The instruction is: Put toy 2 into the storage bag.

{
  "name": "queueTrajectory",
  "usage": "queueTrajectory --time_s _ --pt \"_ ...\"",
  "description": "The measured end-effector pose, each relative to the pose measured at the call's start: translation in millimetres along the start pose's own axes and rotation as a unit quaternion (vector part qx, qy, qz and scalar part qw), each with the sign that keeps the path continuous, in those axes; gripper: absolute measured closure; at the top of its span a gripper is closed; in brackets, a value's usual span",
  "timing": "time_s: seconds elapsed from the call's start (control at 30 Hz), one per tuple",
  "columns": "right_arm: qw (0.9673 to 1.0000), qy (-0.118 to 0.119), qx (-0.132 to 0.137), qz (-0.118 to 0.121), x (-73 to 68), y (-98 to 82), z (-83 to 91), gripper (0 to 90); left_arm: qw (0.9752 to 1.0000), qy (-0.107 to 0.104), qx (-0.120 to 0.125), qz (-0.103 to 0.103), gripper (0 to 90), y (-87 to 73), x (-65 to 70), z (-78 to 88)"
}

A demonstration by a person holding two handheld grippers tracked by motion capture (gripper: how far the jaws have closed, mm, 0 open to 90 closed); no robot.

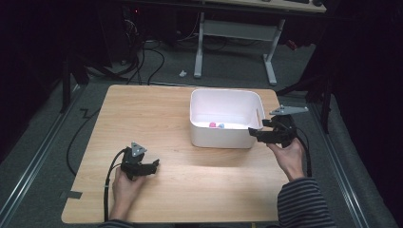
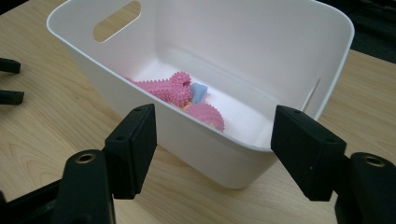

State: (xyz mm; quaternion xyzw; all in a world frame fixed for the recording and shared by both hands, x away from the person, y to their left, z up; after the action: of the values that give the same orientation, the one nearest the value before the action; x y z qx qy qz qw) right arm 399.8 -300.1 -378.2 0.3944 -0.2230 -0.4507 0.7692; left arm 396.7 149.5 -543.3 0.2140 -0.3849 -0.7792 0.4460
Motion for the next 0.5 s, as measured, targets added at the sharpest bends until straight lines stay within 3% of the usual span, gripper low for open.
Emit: queueTrajectory --time_s 0.33,0.5 --pt "0.9998 -0.002 0.007 -0.017 -2.3 -23.6 18.3 32.8 1.0 0.0 0.0 0.0 20.0 0.0 0.0 0.0" --pt "0.9994 -0.011 0.029 -0.015 -6.5 -32.6 27.0 35.8 1.0 0.0 0.0 0.0 20.0 0.0 0.0 0.0"
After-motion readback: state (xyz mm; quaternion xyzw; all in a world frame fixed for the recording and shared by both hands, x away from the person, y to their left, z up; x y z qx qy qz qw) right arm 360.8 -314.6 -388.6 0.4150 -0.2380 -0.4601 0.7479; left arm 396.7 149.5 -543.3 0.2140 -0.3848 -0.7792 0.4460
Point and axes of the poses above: each handheld gripper's, and its own axes: z roughly backward along the jaws, y roughly out of its top, x roughly to its right, the point moved 1 cm from there along -z, roughly forward along the jaws, and after that the axes turned 5 degrees about x, right-handed, at the moved point
